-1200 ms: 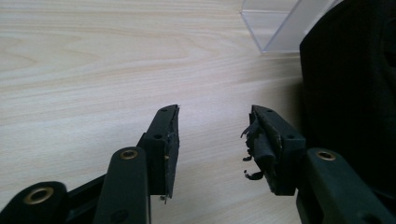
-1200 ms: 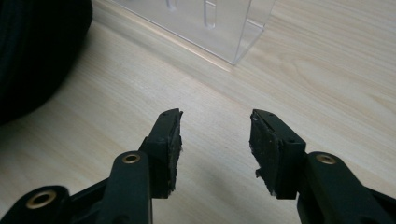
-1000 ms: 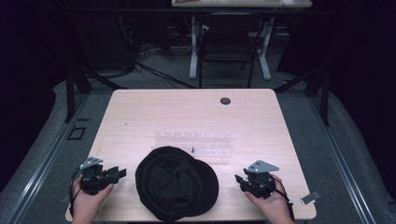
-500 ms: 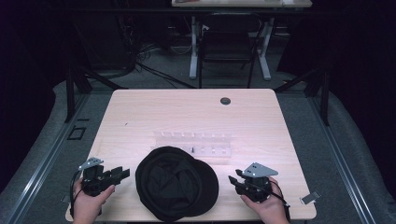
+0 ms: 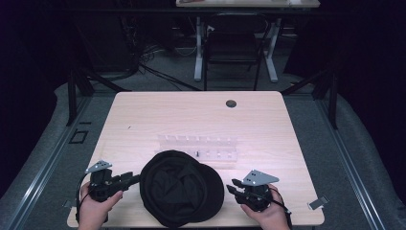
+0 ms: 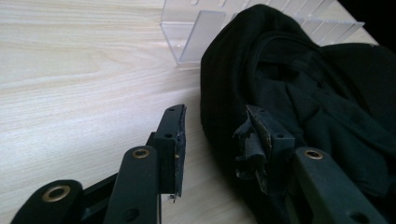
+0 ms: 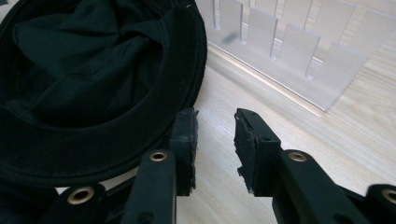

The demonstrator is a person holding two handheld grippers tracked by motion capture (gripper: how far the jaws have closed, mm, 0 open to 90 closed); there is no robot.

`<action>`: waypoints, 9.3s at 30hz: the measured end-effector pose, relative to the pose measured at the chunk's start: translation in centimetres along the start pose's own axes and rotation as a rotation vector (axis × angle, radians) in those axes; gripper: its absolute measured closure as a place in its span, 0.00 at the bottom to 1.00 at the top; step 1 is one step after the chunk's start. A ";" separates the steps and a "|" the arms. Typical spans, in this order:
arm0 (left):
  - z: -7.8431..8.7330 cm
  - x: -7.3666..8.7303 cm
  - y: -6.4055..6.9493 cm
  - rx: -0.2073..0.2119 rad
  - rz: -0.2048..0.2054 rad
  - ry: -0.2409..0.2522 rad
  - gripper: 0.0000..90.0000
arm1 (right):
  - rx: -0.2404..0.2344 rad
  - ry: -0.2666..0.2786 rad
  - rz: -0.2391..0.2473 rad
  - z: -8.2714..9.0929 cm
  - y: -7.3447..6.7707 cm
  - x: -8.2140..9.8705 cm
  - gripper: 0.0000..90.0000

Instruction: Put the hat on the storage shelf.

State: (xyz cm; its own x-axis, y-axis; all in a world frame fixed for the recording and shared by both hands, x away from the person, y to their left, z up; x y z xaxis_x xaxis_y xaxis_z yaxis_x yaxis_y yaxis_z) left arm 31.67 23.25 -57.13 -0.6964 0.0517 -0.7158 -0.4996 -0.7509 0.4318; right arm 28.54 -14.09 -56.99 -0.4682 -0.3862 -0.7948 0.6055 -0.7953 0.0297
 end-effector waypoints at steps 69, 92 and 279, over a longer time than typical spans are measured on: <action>0.2 -1.1 -0.7 -0.045 0.148 -0.355 0.80 | -0.094 0.013 0.090 -1.6 -3.8 -0.9 0.81; -1.9 -0.1 -2.4 -0.092 0.219 -0.480 0.74 | -0.096 0.009 0.084 -1.7 -3.6 -0.8 0.80; 1.2 -24.9 10.7 0.417 0.499 -0.046 0.95 | -0.049 -0.005 -0.017 -1.2 0.6 0.5 0.75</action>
State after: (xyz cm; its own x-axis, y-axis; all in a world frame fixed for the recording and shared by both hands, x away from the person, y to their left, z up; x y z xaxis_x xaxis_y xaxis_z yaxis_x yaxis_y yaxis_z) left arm 43.08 14.78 -34.00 -0.9132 -0.2021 -0.3539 -0.2619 -0.3742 0.8896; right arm 29.43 -14.21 -58.06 -0.4821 -0.3751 -0.7918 0.6282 -0.7779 -0.0140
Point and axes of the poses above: each handheld gripper's, and its own axes: z roughly backward along the jaws, x roughly out of its underside, y roughly to its right, the point moved 7 cm from there along -z, roughly forward along the jaws, and after that the axes turned 7 degrees about x, right-handed, at the moved point
